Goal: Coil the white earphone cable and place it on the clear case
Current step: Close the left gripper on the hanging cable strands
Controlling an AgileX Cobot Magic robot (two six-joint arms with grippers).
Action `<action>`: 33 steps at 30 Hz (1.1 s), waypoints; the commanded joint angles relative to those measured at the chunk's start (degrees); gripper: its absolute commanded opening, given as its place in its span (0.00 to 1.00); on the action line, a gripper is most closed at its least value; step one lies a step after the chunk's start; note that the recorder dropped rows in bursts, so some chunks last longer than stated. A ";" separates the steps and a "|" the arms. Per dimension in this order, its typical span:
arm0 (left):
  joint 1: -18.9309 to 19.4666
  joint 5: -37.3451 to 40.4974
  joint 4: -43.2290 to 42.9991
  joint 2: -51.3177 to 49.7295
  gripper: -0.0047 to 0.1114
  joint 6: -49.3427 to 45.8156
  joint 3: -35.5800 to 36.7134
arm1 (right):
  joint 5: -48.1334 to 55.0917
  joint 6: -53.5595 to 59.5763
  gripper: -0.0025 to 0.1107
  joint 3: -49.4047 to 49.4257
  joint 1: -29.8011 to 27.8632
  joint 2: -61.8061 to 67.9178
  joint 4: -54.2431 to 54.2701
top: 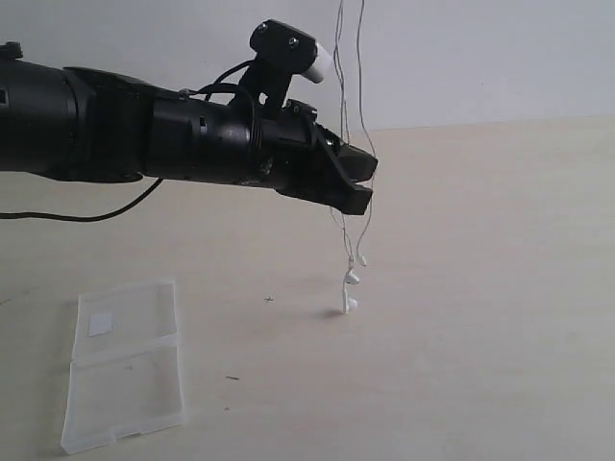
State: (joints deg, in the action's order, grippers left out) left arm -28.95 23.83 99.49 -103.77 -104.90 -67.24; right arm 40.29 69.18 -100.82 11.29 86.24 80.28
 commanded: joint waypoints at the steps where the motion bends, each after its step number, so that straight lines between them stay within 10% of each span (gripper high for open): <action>1: -0.24 0.99 0.46 0.00 0.39 2.04 -0.37 | 0.20 0.10 0.02 -0.25 0.02 -0.30 0.30; 5: -0.24 -0.23 0.46 0.00 0.77 2.67 -0.37 | 0.20 0.10 0.02 -0.25 0.02 -0.30 0.30; 7: -0.24 -0.74 0.46 0.00 0.80 3.60 -0.37 | 0.20 0.10 0.02 -0.25 0.02 -0.30 0.30; 25: -0.24 -1.49 0.46 -2.10 0.60 3.49 -3.26 | 1.58 -0.26 0.02 -0.25 0.02 -0.30 0.32; 33: -0.38 -0.12 0.46 -4.92 0.04 5.40 -4.88 | 1.58 -0.26 0.02 -0.25 0.02 -0.30 0.32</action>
State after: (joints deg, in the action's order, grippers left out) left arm -29.04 23.10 99.49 -108.70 -100.38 -71.63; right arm 41.73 69.18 -100.82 11.29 86.24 80.28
